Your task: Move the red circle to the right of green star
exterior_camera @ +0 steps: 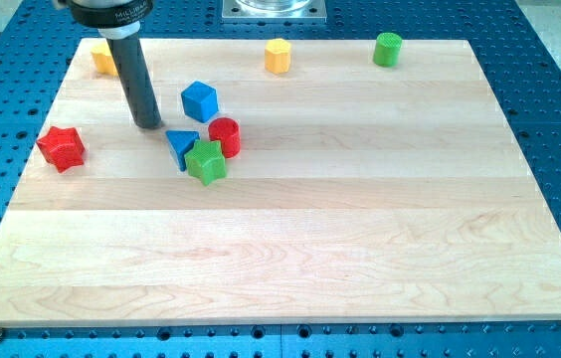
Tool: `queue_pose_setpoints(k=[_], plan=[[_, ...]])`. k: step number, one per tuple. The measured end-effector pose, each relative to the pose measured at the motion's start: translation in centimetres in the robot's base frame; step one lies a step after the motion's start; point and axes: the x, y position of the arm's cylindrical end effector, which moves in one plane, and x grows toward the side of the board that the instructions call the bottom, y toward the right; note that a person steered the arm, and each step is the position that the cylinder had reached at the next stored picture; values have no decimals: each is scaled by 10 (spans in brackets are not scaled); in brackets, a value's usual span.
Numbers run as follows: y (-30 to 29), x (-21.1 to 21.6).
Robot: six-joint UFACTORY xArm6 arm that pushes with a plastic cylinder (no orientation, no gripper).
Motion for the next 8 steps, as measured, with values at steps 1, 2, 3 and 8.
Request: queue_pose_setpoints(k=[1, 2, 3, 8], plan=[[0, -8], [12, -12], [35, -10], [216, 80]])
